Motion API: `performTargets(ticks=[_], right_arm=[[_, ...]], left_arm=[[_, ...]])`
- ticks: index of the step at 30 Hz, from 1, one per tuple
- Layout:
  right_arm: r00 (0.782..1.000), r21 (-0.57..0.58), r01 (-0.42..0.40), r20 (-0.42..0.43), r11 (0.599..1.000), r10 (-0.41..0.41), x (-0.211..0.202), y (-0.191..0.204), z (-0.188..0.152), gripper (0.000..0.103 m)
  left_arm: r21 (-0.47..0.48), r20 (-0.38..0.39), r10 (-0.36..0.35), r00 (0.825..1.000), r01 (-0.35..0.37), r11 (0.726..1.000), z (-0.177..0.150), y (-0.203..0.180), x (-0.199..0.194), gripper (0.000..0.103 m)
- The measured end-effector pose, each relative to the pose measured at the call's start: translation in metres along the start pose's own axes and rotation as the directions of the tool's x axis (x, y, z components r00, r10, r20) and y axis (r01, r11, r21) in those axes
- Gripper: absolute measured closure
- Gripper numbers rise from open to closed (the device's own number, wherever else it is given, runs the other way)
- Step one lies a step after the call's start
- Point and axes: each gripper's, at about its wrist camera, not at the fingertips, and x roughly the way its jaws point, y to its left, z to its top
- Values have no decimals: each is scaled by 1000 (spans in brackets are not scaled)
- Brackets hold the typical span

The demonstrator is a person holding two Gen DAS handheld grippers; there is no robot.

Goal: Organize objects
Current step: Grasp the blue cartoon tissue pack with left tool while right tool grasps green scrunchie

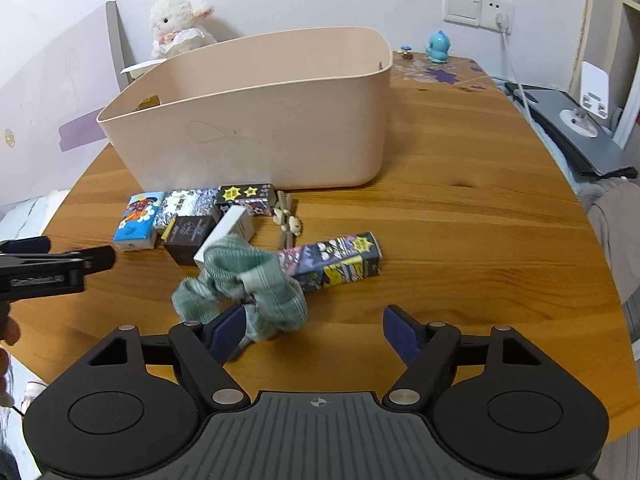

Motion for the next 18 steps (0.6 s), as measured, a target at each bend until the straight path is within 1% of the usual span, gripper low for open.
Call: performTargets(ticks=[2, 6, 8, 11, 13, 14, 16, 18], right_arm=[[1000, -11, -9, -5, 1000, 9, 5, 3, 3, 25], [999, -34, -14, -32, 999, 13, 21, 7, 9, 33], [999, -26, -32, -37, 999, 31, 26, 6, 12, 36], [997, -10, -69, -38, 998, 68, 31, 3, 15, 46], [996, -16, -79, -45, 997, 78, 33, 4, 17, 58], [995, -23, -87, -48, 996, 86, 35, 5, 19, 59], [993, -27, -106, -48, 994, 105, 37, 6, 20, 70], [992, -33, -114, -49, 993, 112, 39, 8, 22, 79]], left_arm=[[10, 0, -4, 1000, 4, 1000, 4, -2, 8, 0], [7, -21, -12, 1000, 13, 1000, 9, -3, 26, 0], [12, -44, -20, 999, 20, 1000, 11, -5, 36, 0], [5, -56, -13, 998, 14, 1000, 14, -5, 46, 0], [-14, -60, -17, 998, 16, 1000, 16, -2, 51, 0], [-23, -61, -19, 998, 18, 1000, 17, -1, 53, 1], [-35, -71, -22, 997, 20, 999, 18, 2, 56, 19], [-50, -100, -35, 994, 30, 998, 19, 5, 62, 29]])
